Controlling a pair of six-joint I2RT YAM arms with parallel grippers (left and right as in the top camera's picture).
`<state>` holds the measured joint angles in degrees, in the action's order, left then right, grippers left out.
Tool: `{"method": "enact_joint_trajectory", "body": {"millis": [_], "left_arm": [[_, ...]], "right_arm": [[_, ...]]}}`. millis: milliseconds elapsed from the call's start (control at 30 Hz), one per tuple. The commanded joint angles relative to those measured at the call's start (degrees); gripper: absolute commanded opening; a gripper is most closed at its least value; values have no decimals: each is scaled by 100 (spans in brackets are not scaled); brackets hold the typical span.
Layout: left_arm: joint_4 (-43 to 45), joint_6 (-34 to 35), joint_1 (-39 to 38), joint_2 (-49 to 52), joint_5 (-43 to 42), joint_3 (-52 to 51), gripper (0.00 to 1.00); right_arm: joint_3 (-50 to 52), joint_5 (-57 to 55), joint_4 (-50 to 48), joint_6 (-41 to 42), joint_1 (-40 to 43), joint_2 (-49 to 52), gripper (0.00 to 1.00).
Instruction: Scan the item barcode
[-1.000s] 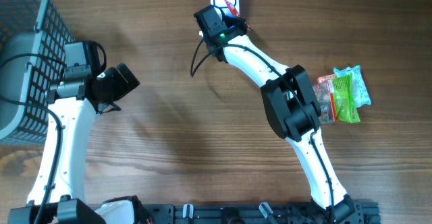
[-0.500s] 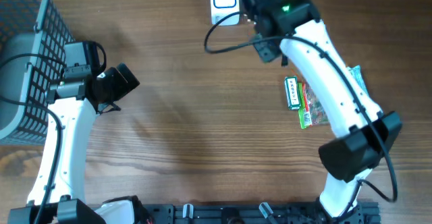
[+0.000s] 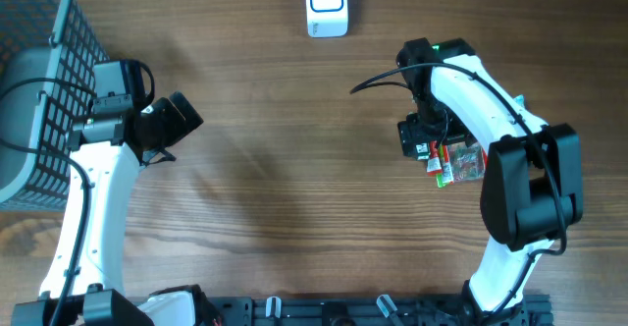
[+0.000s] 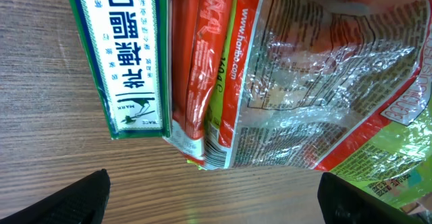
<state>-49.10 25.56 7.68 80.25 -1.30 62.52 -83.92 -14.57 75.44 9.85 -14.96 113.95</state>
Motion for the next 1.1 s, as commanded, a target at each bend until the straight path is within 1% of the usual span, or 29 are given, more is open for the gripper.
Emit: {"method": "enact_joint_trajectory", "body": {"millis": [0,100,167,233,400,467,533,600,667,900,1067], "left_arm": [[4,-52,26,-22,76,44,100],[4,-52,26,-22,76,44,100],[4,-52,26,-22,76,44,100],[4,-55,26,-22,76,44,100],[4,-52,26,-22,76,44,100],[4,-52,26,-22,76,44,100],[4,-52,26,-22,76,44,100],[4,-52,26,-22,76,44,100],[4,-52,26,-22,76,44,100],[4,-52,26,-22,76,44,100],[4,-55,26,-22,76,44,100]], "right_arm": [[-46,61,-92,79,-13,39,100],[-44,76,-293,70,-13,42,100],[-44,76,-728,68,-13,42,100],[-44,76,-1537,68,-11,42,100],[-44,76,-4166,70,-13,42,100],[-44,76,-4911,68,-13,42,100],[-44,76,-5447,70,-11,42,100],[-44,76,-5748,68,-13,42,100],[-44,76,-5814,68,-11,52,100],[-42,76,-5786,68,-4,-44,100],[-42,74,-5783,70,-7,-789,100]]}}
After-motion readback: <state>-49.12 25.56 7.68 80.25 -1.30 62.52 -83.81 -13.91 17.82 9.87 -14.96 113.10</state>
